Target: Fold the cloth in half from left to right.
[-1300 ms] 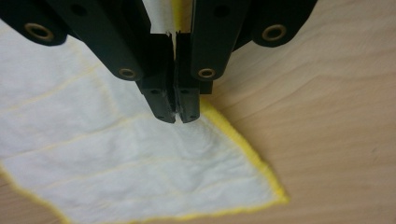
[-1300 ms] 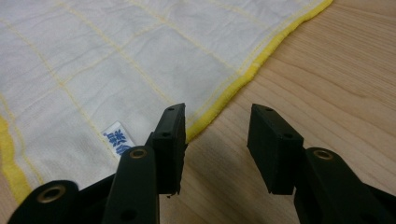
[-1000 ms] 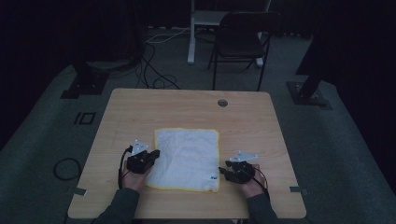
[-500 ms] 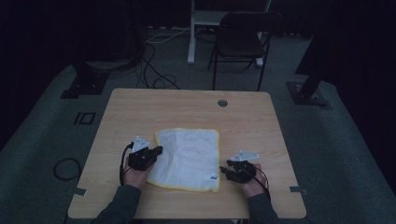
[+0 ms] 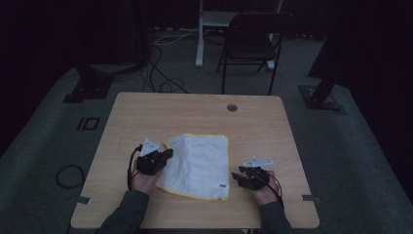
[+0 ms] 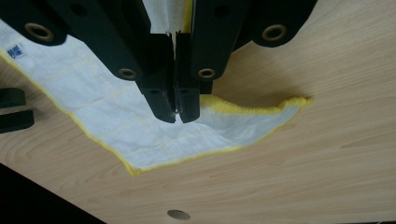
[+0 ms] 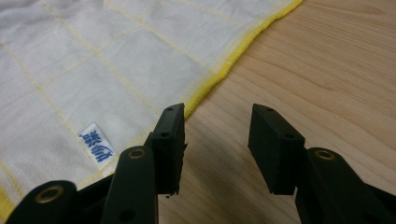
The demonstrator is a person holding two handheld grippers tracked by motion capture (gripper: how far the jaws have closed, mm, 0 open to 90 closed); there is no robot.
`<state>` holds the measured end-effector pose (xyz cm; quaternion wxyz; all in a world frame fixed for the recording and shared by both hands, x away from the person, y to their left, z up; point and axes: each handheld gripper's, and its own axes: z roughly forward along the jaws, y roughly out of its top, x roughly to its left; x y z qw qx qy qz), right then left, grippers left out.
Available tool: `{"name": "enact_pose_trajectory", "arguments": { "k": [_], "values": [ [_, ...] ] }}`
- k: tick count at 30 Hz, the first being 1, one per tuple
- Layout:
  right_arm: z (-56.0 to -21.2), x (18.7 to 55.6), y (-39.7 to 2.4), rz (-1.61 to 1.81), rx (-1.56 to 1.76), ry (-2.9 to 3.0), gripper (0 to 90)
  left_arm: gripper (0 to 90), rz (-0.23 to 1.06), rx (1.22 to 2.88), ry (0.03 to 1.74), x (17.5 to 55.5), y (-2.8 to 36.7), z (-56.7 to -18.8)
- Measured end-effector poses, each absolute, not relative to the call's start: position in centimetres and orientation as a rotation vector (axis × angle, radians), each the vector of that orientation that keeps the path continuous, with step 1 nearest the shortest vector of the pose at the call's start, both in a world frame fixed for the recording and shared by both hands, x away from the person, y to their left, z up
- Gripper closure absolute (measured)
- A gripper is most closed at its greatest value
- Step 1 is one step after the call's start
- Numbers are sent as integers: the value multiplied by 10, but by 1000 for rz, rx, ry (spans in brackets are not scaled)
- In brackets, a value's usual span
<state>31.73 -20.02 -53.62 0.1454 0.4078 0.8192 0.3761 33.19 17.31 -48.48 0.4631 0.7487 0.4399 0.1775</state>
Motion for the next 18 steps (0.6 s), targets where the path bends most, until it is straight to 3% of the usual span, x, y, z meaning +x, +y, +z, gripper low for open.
{"name": "enact_pose_trajectory", "arguments": {
  "k": [18],
  "values": [
    [-534, 319, -209, 1085, 1206, 2331, 560, 880, 439, 1838, 1025, 335, 158, -474]
  ]
}}
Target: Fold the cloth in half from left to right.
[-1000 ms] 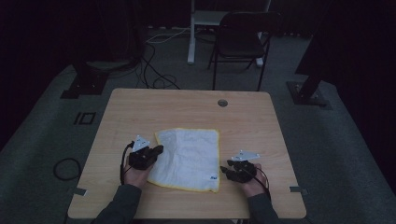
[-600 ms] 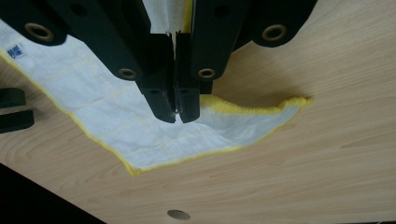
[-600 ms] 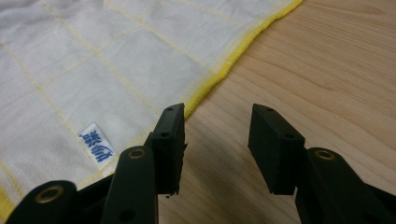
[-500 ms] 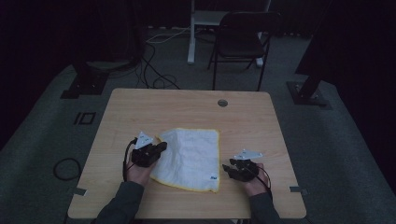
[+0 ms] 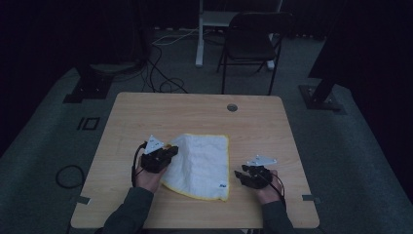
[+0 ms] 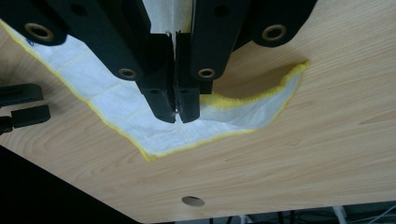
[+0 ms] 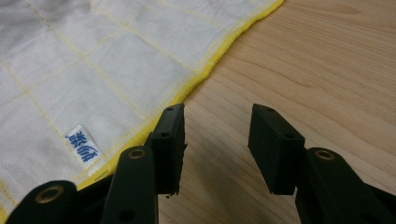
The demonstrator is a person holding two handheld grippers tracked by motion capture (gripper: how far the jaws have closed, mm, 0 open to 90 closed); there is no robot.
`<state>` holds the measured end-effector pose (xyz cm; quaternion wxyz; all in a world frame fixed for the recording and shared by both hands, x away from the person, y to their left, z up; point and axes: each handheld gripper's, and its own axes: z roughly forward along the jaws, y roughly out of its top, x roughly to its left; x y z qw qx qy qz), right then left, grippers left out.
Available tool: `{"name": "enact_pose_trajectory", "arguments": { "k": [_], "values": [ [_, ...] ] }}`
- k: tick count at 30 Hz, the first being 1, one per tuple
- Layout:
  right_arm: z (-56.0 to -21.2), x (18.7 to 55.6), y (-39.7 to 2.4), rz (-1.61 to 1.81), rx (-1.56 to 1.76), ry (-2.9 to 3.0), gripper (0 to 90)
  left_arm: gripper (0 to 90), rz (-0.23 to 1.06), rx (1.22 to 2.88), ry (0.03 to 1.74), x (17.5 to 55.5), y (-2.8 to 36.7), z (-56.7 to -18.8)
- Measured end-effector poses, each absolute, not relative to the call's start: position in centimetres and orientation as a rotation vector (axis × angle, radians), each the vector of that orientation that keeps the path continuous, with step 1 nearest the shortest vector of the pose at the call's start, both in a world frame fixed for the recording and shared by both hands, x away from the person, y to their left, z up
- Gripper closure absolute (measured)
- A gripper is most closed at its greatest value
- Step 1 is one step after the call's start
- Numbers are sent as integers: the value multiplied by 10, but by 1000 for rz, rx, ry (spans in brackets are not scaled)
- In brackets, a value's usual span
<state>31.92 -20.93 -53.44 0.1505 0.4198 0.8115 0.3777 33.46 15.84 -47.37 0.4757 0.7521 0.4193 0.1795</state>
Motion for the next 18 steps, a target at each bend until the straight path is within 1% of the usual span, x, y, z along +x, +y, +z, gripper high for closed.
{"name": "enact_pose_trajectory", "arguments": {
  "k": [18],
  "values": [
    [-534, 320, -214, 1085, 1218, 2317, 560, 880, 426, 1842, 985, 336, 144, -469]
  ]
}}
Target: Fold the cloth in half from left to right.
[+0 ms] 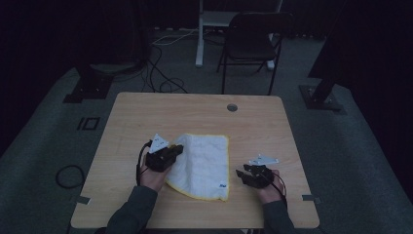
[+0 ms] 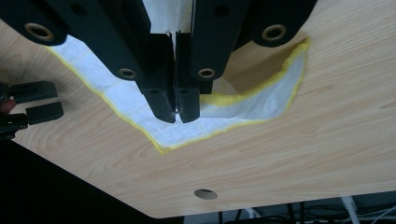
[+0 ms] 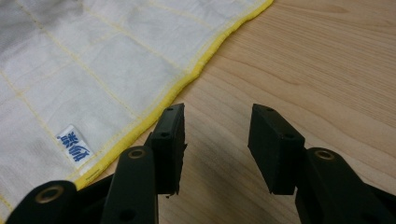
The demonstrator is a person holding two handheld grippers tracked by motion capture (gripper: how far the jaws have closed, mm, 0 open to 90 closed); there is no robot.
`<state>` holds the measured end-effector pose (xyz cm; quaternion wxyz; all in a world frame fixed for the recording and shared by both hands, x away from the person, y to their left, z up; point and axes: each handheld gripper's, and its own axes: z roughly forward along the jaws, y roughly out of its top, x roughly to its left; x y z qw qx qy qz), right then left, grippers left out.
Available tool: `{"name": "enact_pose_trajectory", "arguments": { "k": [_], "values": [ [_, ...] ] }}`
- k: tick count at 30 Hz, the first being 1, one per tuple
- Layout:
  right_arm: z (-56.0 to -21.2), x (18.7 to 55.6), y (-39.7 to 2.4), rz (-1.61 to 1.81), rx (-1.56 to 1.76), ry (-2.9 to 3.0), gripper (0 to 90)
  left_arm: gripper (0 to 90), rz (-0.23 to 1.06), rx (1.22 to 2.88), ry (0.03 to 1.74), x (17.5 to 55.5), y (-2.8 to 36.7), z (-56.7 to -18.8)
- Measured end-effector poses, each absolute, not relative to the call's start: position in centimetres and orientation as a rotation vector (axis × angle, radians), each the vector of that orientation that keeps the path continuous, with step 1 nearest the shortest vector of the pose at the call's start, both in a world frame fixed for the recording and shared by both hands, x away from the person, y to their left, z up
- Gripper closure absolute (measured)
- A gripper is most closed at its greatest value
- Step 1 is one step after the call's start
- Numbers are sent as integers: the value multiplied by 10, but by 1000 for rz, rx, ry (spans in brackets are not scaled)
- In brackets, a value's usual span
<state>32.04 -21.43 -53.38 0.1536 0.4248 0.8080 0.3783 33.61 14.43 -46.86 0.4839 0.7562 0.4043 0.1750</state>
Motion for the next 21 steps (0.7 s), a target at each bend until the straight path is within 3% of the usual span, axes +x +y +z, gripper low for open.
{"name": "enact_pose_trajectory", "arguments": {
  "k": [21],
  "values": [
    [-534, 321, -217, 1085, 1229, 2309, 560, 880, 397, 1843, 930, 338, 119, -464]
  ]
}}
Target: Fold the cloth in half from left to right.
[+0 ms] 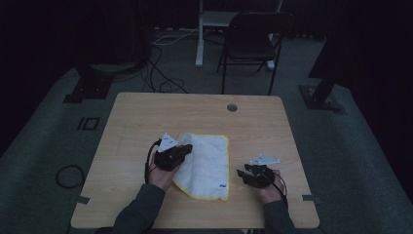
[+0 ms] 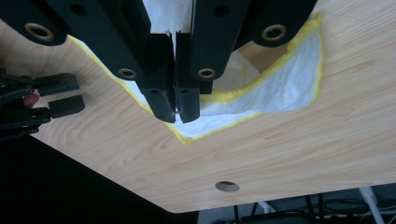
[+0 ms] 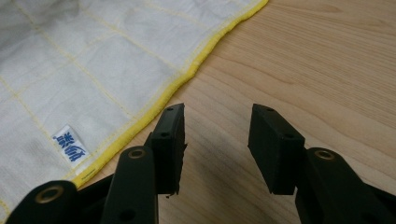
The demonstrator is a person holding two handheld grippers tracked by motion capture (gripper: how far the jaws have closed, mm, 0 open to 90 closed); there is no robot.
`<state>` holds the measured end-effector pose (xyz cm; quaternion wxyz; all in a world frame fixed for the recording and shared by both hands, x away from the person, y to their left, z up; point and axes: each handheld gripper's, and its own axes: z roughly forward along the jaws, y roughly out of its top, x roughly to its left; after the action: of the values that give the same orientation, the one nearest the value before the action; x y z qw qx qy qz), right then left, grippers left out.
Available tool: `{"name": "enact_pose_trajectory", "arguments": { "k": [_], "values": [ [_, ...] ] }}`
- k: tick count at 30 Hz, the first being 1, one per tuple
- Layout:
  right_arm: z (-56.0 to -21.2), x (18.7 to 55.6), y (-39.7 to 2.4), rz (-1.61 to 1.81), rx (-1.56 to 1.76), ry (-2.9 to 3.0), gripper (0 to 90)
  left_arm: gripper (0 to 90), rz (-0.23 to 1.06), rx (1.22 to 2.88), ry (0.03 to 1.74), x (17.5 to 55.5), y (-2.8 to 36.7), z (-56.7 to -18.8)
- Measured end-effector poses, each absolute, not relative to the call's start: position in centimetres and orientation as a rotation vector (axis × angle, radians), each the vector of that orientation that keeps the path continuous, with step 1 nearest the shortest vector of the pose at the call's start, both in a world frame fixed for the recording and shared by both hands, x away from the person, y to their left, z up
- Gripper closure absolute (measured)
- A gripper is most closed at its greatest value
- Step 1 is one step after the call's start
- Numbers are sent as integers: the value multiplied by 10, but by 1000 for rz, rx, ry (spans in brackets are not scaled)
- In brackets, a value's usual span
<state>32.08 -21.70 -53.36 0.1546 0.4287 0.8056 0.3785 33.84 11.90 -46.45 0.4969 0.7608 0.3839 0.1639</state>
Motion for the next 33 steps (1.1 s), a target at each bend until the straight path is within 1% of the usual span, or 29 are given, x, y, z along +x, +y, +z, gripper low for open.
{"name": "enact_pose_trajectory", "arguments": {
  "k": [19, 33],
  "values": [
    [-535, 321, -217, 1084, 1236, 2310, 560, 880, 361, 1876, 884, 339, 95, -469],
    [-536, 320, -216, 1081, 1235, 2314, 560, 880, 330, 1919, 855, 344, 74, -480]
  ]
}}
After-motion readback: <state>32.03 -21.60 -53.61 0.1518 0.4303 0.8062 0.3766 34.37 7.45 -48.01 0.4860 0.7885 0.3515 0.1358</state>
